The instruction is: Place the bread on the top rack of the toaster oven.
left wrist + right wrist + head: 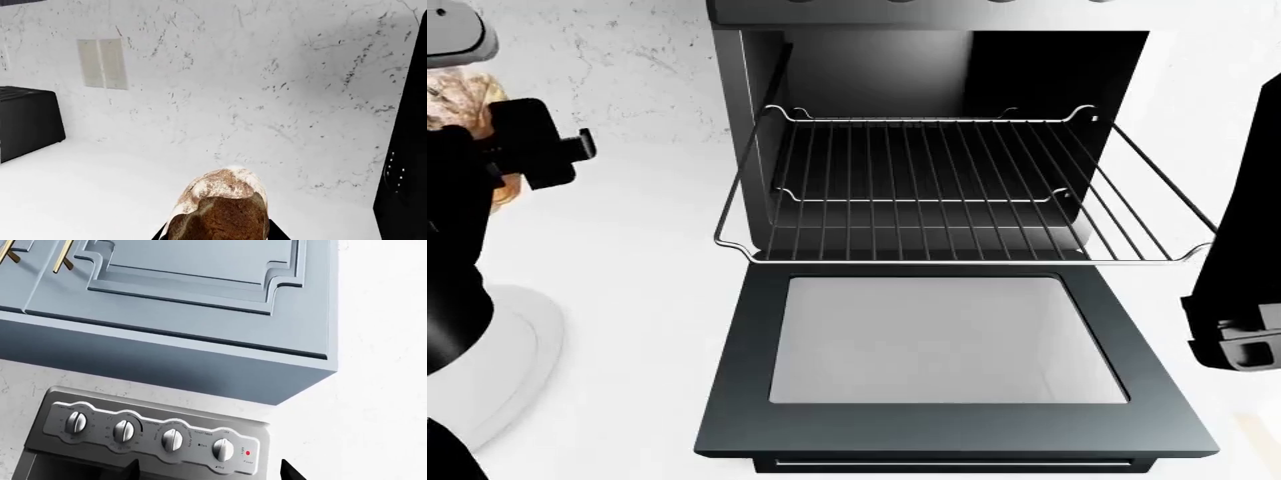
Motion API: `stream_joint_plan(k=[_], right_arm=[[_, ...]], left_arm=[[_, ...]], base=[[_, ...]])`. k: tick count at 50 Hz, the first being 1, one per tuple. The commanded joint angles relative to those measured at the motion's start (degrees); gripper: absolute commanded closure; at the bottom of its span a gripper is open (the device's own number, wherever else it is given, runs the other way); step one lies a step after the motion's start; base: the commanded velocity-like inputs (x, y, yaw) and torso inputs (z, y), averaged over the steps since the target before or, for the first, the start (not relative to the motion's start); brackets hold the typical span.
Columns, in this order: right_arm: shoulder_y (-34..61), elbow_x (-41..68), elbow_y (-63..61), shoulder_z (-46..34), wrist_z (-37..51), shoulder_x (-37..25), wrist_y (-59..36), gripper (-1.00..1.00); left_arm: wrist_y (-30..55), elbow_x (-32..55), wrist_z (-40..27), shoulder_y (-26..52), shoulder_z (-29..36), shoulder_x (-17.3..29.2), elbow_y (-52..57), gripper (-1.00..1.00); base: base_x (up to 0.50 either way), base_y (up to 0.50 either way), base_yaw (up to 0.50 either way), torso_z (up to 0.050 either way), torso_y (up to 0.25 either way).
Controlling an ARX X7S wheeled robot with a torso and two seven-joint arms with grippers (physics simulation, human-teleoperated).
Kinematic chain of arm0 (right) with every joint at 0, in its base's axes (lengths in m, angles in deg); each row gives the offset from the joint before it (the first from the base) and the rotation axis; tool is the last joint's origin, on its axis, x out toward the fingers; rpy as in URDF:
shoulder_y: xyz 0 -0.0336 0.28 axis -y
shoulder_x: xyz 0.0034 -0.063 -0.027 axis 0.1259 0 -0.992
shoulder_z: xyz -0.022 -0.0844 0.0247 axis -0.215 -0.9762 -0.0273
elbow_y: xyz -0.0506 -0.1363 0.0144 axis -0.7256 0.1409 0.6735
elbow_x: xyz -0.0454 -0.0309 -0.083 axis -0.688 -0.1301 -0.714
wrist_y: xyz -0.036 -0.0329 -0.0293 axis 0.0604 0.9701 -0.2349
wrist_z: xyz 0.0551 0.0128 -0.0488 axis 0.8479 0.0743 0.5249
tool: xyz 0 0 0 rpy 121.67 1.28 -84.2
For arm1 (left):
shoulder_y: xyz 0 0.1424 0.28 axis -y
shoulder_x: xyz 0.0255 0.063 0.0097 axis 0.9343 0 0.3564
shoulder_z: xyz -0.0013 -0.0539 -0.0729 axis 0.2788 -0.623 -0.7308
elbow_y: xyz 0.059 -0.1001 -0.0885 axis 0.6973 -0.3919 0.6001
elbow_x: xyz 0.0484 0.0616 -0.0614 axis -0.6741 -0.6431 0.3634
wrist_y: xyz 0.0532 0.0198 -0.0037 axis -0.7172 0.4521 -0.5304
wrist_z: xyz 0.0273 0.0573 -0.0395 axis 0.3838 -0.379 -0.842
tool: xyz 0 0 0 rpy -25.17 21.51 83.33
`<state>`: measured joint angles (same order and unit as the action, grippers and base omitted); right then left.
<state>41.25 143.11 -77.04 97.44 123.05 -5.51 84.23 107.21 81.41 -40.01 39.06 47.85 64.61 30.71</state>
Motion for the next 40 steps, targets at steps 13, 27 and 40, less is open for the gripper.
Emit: stream_joint_plan(k=[13, 27, 40], right_arm=[[-3.13, 0.13, -0.07, 3.76, -1.91, 2.41, -0.05, -1.00], [-3.22, -0.61, -0.07, 3.28, -2.29, 3.58, 0.09, -1.00], [-3.36, -0.59, -0.07, 4.24, -4.50, 6.20, -0.25, -1.00]], left_arm=[[-2.28, 14.26, -1.59, 10.64, 9.37, 1.00, -5.92, 1.00], [-4.32, 21.26, -5.58, 14.64, 13.29, -0.01, -8.06, 1.00], [-6.49, 23.93, -6.58, 16.45, 16.84, -2.09, -8.31, 1.00]], base=[[0.00, 0.00, 0.00, 0.000, 0.000], [0.00, 0.00, 0.00, 0.000, 0.000], [0.00, 0.00, 0.00, 0.000, 0.000]])
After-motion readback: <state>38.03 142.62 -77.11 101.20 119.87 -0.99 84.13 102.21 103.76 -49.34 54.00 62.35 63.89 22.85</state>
